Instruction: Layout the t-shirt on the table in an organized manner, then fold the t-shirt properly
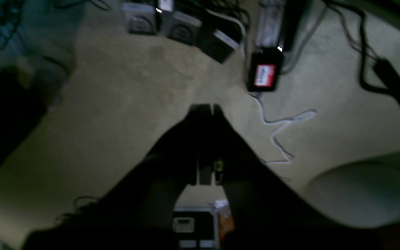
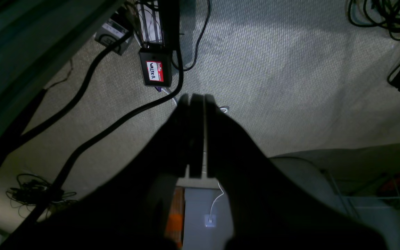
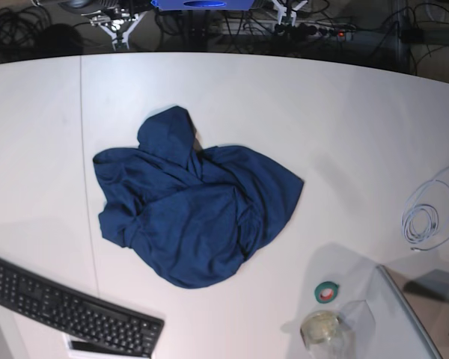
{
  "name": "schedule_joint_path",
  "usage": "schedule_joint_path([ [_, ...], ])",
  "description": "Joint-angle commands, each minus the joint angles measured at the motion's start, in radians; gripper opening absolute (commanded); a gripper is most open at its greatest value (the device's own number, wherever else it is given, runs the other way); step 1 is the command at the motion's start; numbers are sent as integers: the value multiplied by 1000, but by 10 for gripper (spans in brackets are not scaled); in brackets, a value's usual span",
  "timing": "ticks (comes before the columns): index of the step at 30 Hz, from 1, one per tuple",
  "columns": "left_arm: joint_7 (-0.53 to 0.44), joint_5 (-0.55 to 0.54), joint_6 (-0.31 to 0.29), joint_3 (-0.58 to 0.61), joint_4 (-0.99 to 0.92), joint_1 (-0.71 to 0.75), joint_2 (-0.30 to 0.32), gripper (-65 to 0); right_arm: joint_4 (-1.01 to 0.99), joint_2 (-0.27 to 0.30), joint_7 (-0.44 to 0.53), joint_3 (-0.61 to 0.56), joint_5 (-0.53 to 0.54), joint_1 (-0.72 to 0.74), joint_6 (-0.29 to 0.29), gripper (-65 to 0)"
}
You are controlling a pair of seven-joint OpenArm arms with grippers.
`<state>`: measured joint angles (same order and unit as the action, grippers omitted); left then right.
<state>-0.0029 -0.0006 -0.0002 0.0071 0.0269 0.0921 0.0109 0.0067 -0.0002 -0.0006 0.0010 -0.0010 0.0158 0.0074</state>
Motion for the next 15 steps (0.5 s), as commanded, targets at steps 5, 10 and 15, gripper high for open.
schedule_joint_path([
  [5, 2, -5, 7, -8, 38, 19, 18, -650, 3, -4, 0, 3, 2, -15, -11, -650],
  [10, 2, -5, 7, 0, 118, 41, 16, -650, 5, -5, 55, 3, 2, -40, -11, -650],
  [15, 2, -5, 7, -6, 155, 45, 16, -648, 65, -5, 132, 4, 2, -104, -11, -624],
])
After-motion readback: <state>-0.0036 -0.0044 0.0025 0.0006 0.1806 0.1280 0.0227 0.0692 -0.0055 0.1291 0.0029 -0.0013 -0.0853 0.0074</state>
